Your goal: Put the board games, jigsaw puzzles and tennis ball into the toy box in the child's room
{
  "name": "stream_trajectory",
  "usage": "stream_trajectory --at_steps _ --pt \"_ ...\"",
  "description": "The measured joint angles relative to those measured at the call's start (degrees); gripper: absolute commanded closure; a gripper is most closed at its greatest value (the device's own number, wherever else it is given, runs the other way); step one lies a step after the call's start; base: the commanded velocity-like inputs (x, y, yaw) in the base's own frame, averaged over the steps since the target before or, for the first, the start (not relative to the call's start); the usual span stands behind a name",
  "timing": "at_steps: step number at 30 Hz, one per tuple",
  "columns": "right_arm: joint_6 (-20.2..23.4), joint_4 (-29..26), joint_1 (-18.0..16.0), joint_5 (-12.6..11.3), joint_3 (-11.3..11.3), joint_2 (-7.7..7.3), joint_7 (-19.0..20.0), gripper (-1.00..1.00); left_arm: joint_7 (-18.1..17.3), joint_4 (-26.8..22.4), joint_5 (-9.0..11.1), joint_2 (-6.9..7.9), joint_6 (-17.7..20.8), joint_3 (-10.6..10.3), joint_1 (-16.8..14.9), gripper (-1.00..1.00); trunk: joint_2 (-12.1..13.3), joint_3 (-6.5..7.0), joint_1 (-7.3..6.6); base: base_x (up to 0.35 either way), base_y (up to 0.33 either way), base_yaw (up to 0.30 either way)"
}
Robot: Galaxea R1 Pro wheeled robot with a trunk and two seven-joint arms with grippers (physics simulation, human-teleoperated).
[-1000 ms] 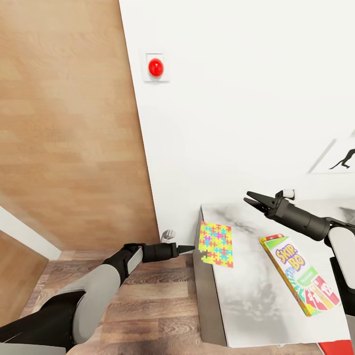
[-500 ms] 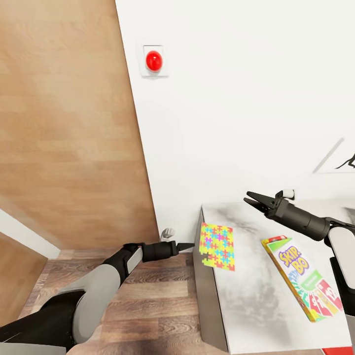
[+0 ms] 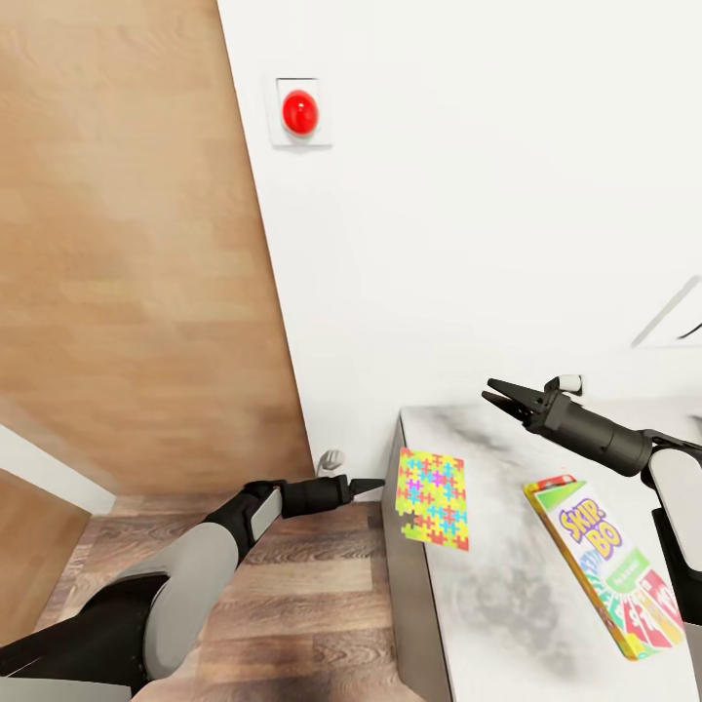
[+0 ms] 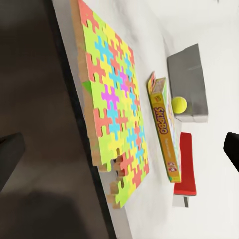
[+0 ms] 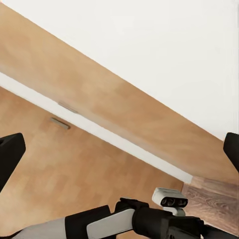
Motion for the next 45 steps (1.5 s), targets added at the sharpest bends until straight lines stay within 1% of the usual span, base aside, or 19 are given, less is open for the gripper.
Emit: stream_trajectory --at_steps 10,14,19,23,29,34,45 --pt "0.0 0.0 0.0 0.0 0.0 0.0 0.0 -1.0 0.17 0.15 0.03 -0.09 0.06 0.0 0.0 -1.0 0.0 -0.04 0.0 0.118 0.0 0.0" --pt "0.0 0.04 0.0 0.01 0.04 0.02 0.0 -1.0 0.21 0.95 0.03 -0.29 0.05 0.06 0.0 -1.0 0.0 -0.12 0.0 0.143 0.0 0.0" --pt "0.0 0.11 0.0 0.01 0.08 0.06 0.0 -1.0 0.28 1.72 0.03 -0.75 0.02 1.13 0.0 -1.0 0.0 -0.38 0.0 0.142 0.0 0.0" --pt "0.0 0.13 0.0 0.01 0.04 0.03 0.0 -1.0 1.05 2.01 0.03 -0.78 -0.03 1.83 0.06 -1.0 0.0 -0.57 0.0 0.08 0.0 0.0" --pt "0.01 0.15 0.0 0.02 0.01 0.0 0.01 -1.0 2.74 2.56 0.03 -0.78 -0.22 2.3 0.32 -1.0 0.01 -0.65 0.03 -0.114 0.0 0.0" --pt "0.0 0.14 -0.01 0.08 0.01 0.01 0.01 -1.0 3.04 2.64 0.04 -0.77 -0.23 2.43 0.4 -1.0 0.0 -0.67 0.02 -0.138 0.0 0.0" --pt "0.0 0.14 0.0 0.14 -0.06 0.07 -0.04 -1.0 3.12 2.67 0.04 -0.78 -0.25 2.48 0.45 -1.0 0.0 -0.67 0.01 -0.017 0.0 0.0"
